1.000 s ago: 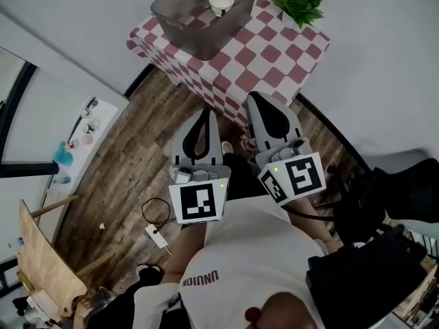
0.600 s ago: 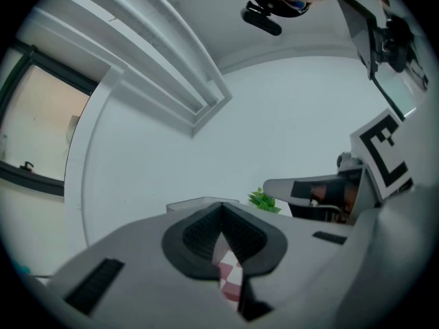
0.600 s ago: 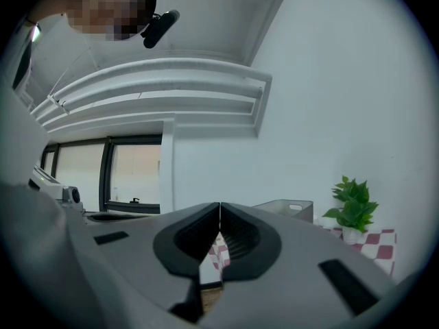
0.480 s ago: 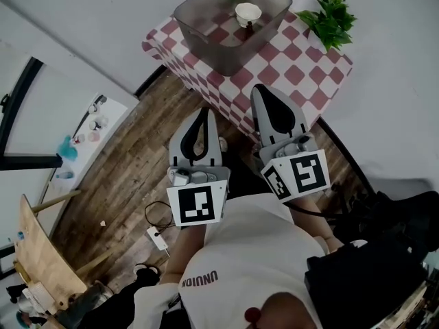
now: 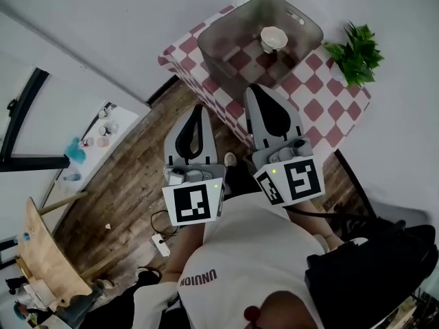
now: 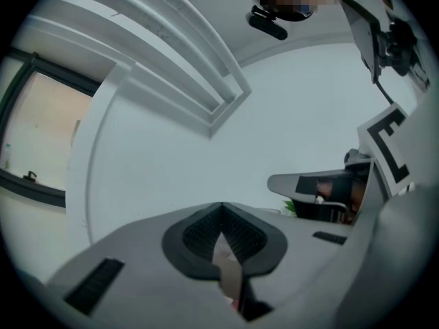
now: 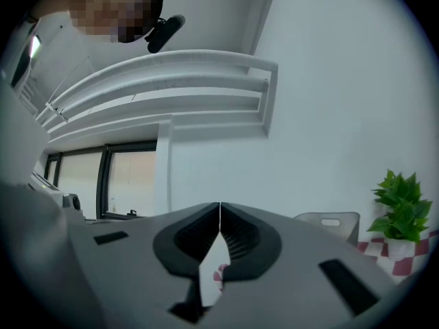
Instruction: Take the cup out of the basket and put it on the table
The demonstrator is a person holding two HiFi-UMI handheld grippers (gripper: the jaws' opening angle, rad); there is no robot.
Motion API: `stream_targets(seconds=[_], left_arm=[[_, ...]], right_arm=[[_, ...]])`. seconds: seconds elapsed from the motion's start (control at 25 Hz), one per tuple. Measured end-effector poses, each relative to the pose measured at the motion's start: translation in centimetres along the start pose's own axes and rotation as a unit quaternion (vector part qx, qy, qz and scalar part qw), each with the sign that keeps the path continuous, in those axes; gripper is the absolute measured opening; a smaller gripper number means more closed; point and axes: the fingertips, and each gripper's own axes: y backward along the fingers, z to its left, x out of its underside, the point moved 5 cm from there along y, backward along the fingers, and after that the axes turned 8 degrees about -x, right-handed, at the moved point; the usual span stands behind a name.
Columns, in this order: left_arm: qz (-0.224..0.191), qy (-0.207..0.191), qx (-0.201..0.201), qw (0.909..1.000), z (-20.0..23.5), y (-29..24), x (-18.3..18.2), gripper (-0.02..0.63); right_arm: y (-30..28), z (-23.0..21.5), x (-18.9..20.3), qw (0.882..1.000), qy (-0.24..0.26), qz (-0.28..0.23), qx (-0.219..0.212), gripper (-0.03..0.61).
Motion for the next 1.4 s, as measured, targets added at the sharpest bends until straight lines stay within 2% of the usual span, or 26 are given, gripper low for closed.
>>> stream_targets(seconds=[0.32, 0.4, 0.56, 0.76, 0.88, 1.0, 1.2, 1.4], left_arm=[[-0.003, -0.018, 0.006, 0.9998, 1.4, -6.6, -0.8, 0.012], [-0.002, -0.013, 0.007, 0.9999, 1.6, -7.8, -0.9, 0.012], [-0.016, -0.037, 0.031, 0.9987, 2.2, -10.2, -0.9, 0.012], [-0.025, -0.027, 0.058, 0.9976, 2.0, -13.4, -1.6, 0.012], [-0.028, -0.026, 0.092, 0.9950, 1.4, -15.3, -1.7, 0.012], [-0.029, -0.024, 0.142, 0.9892, 1.2, -17.9, -1.7, 0.012], [-0.028, -0.027, 0.212, 0.9766, 1.1, -23.2, -2.0, 0.012], [-0.024, -0.019, 0.292, 0.9560, 1.0, -28.1, -2.6, 0.012]], right_arm=[[-5.2, -4.4, -0.3, 1.000, -0.003, -0.002, 0.021, 0.018], [-5.6, -5.8, -0.4, 0.999, -0.003, -0.001, 0.038, 0.018], [-5.6, -9.0, -0.6, 0.996, -0.012, 0.002, 0.085, 0.018], [-5.5, -13.3, -0.9, 0.990, -0.007, 0.008, 0.142, 0.018], [-5.2, -15.0, -1.0, 0.984, 0.004, 0.008, 0.180, 0.018], [-5.4, -16.0, -1.1, 0.976, 0.006, 0.002, 0.219, 0.018], [-8.2, -17.2, -0.5, 0.973, -0.029, 0.004, 0.230, 0.018], [-10.6, -18.5, 0.7, 0.950, -0.050, 0.012, 0.308, 0.020]])
